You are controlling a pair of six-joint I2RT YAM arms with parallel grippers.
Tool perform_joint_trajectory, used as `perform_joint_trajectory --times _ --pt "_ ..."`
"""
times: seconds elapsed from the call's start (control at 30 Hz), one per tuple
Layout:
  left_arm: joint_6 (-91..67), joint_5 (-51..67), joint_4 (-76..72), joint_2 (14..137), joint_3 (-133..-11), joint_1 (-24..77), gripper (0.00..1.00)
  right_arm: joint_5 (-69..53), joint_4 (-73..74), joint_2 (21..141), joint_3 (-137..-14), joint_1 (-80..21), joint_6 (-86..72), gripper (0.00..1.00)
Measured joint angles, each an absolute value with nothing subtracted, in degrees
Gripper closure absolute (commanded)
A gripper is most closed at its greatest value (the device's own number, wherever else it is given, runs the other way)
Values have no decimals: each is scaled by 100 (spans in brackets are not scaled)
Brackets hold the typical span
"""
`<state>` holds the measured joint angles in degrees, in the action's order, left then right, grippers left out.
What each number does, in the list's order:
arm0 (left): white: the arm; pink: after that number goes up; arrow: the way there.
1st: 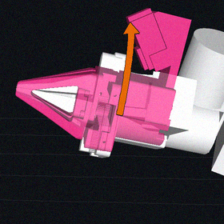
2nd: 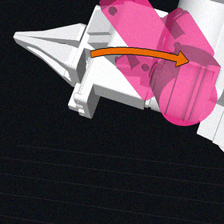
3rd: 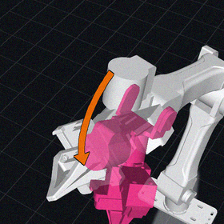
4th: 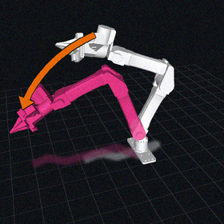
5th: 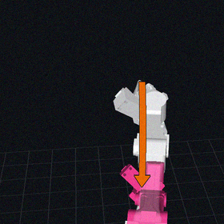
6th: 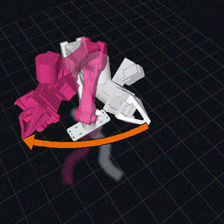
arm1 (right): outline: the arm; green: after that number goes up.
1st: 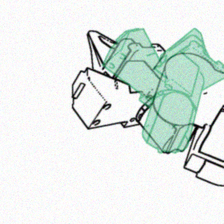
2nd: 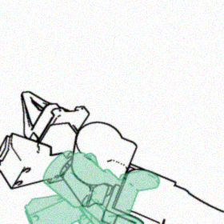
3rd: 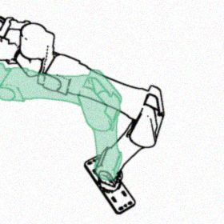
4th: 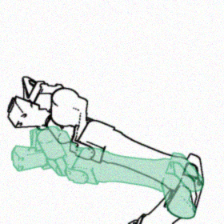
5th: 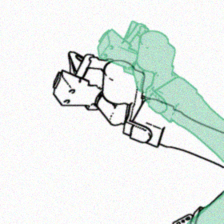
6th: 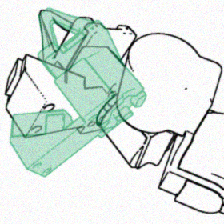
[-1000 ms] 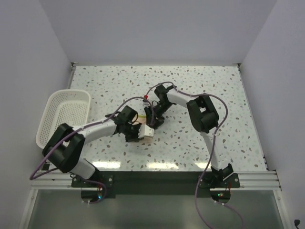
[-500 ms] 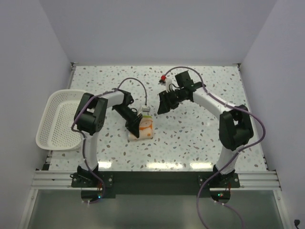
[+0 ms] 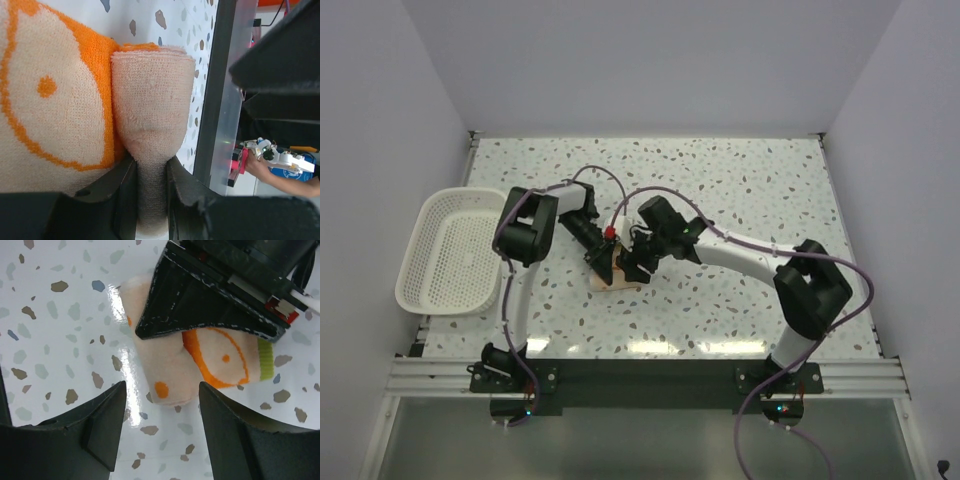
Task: Roll the towels
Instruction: Roll the towel
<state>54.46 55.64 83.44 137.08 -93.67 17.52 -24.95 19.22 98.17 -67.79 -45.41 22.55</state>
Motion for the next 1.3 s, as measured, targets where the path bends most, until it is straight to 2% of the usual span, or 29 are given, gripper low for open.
perform_joint_trajectory --times 0.3,0.4,0.43,0.5,0.53,0.6,0.63,0.73,0.8,0.97,1.3 --pt "5461 5572 8364 13729 -9380 1747 81 -2316 1033 10022 -6257 -5006 3133 41" --pt "5457 5572 8361 13729 -9380 1747 81 -2276 864 10272 -6257 -5094 3260 53" --pt "5452 5570 8359 13729 -9380 1747 81 -2235 821 10357 -6261 -5100 3297 67" --pt "5439 5564 8359 13729 -9380 1747 79 -2189 760 10492 -6333 -5085 3367 78" --pt "5426 5561 8355 13729 -9380 1747 74 -2206 775 10541 -6381 -5063 3356 88" --pt "5398 5559 8335 13727 -9371 1737 66 -2241 829 10569 -6431 -5052 3371 97" --pt "5371 5566 8307 13712 -9347 1730 56 -2250 880 10578 -6464 -5052 3376 100" --pt "5286 5599 8182 13548 -9225 1697 43 -2303 1068 10589 -6554 -5046 3389 100" --pt "5236 5572 8049 13369 -9122 1669 39 -2381 1264 10637 -6674 -5022 3413 100" --pt "5181 5325 7520 12892 -9019 1372 38 -2552 1848 10735 -7004 -4943 3385 100" --pt "5118 4810 5937 11633 -8860 -126 38 -3002 3411 11096 -7747 -4904 2635 100"
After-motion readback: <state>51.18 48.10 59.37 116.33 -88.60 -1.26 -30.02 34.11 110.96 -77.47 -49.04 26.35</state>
